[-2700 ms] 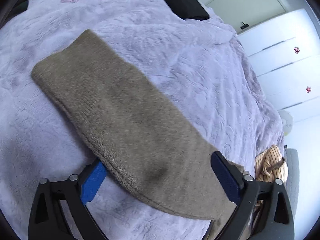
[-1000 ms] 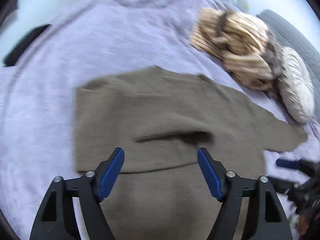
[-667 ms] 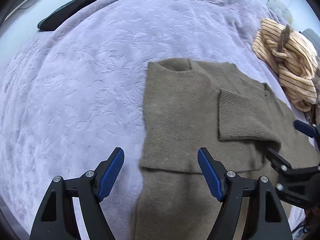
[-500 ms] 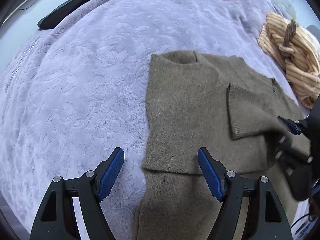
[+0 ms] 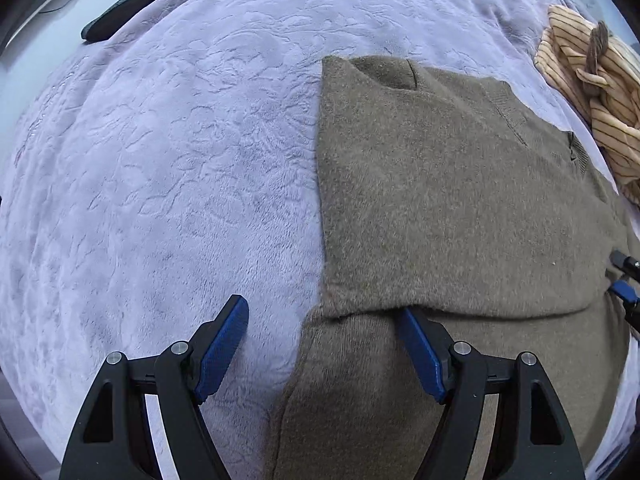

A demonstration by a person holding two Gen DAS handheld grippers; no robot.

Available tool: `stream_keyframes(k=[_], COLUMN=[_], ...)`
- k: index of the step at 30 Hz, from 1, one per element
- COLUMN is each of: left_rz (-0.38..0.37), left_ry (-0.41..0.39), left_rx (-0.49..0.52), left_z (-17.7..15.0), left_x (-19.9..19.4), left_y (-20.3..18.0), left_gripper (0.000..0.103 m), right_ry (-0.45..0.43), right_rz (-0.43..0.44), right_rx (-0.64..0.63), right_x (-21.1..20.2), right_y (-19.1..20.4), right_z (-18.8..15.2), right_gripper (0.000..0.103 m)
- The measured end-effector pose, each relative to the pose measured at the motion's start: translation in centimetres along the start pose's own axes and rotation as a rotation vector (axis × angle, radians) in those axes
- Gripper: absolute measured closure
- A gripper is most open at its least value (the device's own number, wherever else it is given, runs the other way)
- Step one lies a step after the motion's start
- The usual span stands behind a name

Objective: Fold small clothes
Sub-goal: 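Grasp the other sleeve cuff with the right gripper and lift it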

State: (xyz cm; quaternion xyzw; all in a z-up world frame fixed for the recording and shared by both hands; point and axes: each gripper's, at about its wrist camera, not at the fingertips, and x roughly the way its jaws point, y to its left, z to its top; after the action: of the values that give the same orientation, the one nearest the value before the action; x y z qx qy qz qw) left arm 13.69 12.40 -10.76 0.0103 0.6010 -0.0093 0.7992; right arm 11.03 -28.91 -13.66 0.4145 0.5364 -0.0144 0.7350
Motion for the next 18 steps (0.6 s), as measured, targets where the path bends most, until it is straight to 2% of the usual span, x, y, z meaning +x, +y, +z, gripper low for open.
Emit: stream_keyframes(k=[2, 4, 5, 6, 7, 8, 11, 13, 14, 17, 18], left_rz=[0.011, 0.022, 0.023, 0.018, 0.011, 0.003, 0.002, 0.011, 0.018, 0.028, 0.034], left_ry=[-0.006, -0.015, -0.015, -0.013, -0.008, -0.004, 0.006, 0.012, 0.015, 0.031, 0.034], left_rx=[-0.002, -0.034, -0.055, -0.081, -0.101, -0.115, -0.106, -0.092, -0.085, -0.082, -0.081], left_z=[0.2, 0.5, 0.6, 0.7, 0.7, 0.6, 0.4, 0.2, 0.0, -0.7, -1.0], left_x=[0.2, 0.4, 0.4, 0.5, 0.7, 0.8, 0.7, 0.2, -0.1, -1.1, -1.4], left_y=[-0.1, 0.3, 0.6, 1.2, 1.7, 2.1, 2.7, 3.1, 3.3, 4.1, 4.3], left_gripper=[0.027, 0.027, 0.027, 0.027, 0.027, 0.027, 0.027, 0.027, 0.027, 0.027, 0.027], right_ry=[0.000, 0.009, 0.010, -0.002, -0.012, -0.016, -0.011, -0.005, -0.012, -0.023, -0.017], right_rz=[0.035, 0.020, 0.019, 0.018, 0.010, 0.000, -0.097, -0.076, -0.066, -0.097, -0.098], right_rx=[0.011, 0.013, 0.017, 0.023, 0.028, 0.031, 0.043, 0.082, 0.097, 0.091, 0.087], right_x=[-0.2, -0.1, -0.2, -0.4, -0.7, -1.0, -1.2, -1.9, -2.4, -4.1, -4.6], right_y=[0.0, 0.6, 0.8, 1.0, 1.1, 0.9, -0.7, -2.5, -3.1, -4.0, -4.2], right_z=[0.3, 1.0, 1.1, 1.4, 1.8, 1.7, 1.2, 0.6, 0.5, 0.1, -0.1], right_gripper=[0.049, 0.049, 0.056, 0.080, 0.089, 0.091, 0.093, 0.094, 0.089, 0.085, 0.080])
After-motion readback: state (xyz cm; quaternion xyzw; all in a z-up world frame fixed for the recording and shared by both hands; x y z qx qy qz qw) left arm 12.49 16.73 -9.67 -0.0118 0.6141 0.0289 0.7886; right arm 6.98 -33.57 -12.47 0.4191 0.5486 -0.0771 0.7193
